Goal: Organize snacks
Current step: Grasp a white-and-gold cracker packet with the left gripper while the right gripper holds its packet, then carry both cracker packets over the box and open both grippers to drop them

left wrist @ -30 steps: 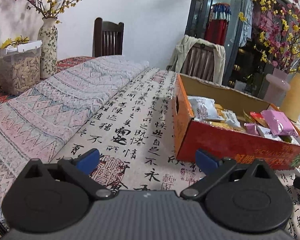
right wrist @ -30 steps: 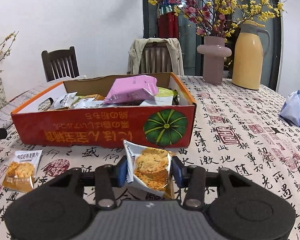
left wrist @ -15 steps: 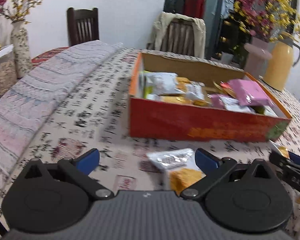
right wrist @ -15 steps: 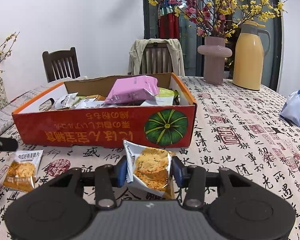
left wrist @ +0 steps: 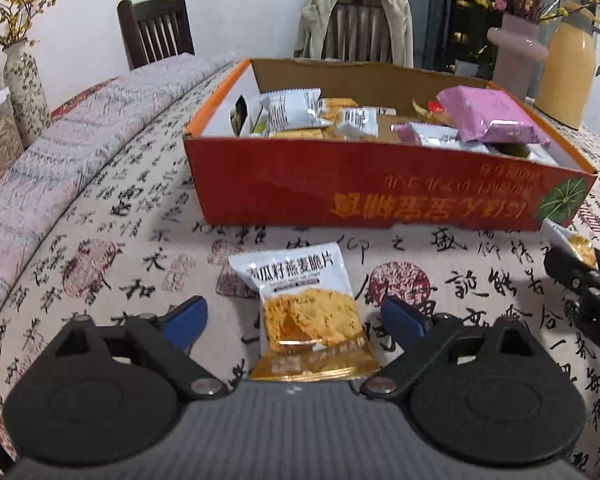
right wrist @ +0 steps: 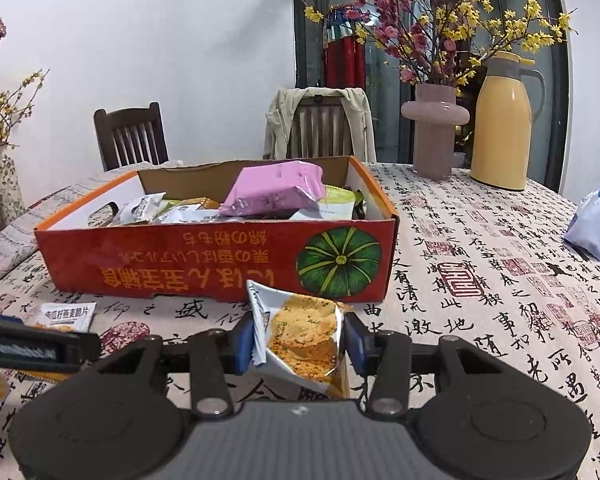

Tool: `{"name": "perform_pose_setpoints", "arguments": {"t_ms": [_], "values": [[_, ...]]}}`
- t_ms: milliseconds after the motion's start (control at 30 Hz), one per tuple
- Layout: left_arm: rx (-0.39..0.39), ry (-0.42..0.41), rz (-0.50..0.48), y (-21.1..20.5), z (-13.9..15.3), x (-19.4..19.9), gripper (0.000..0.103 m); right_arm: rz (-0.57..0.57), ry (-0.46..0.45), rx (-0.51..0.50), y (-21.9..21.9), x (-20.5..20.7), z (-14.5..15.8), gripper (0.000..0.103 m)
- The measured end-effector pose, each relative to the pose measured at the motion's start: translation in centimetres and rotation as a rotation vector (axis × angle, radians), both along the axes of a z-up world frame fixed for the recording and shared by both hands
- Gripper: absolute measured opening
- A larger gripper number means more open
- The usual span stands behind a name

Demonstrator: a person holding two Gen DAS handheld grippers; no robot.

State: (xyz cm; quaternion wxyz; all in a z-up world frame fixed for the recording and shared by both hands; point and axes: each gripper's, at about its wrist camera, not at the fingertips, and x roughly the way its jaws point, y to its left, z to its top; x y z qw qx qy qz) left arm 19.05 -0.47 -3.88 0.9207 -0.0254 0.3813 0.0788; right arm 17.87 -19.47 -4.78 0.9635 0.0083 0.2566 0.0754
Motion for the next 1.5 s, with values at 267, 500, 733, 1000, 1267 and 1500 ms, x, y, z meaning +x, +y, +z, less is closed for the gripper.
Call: {"name": "perform_pose_setpoints", "arguments": {"t_ms": [267, 500, 733, 1000, 1267, 1500], "values": [[-0.018, -0.022, -0.018, -0.5, 0.7, -0.8, 0.050, 0.008, -0.017, -0.001, 0.1, -0.3, 0.0, 0.045], [-0.052, -0.046, -0.022, 0.0, 1.0, -1.4, 0.042, 0.020, -0.037, -0.013, 0.3, -0.7, 0.1, 0.045], [-0.060, -0.110, -0.067, -0.1, 2.5, -2.7, 0.042, 0.027, -0.063, -0.012, 0.4, -1.2, 0.3, 0.045], [-0.034, -0.252, -0.119, -0.4, 6.9, -2.9, 0.042, 0.071, -0.141, -0.013, 1.1, -1.9, 3.0, 0.046], [0.009, -0.354, -0.121, -0.6, 10.6, 0.3, 0.042, 0.076, -0.227, -0.008, 2.4, 0.9, 7.1, 0.046], [0.037, -0.383, -0.094, 0.2, 11.2, 4.7, 0.043, 0.059, -0.241, 0.009, 3.4, 6.1, 8.7, 0.046]]}}
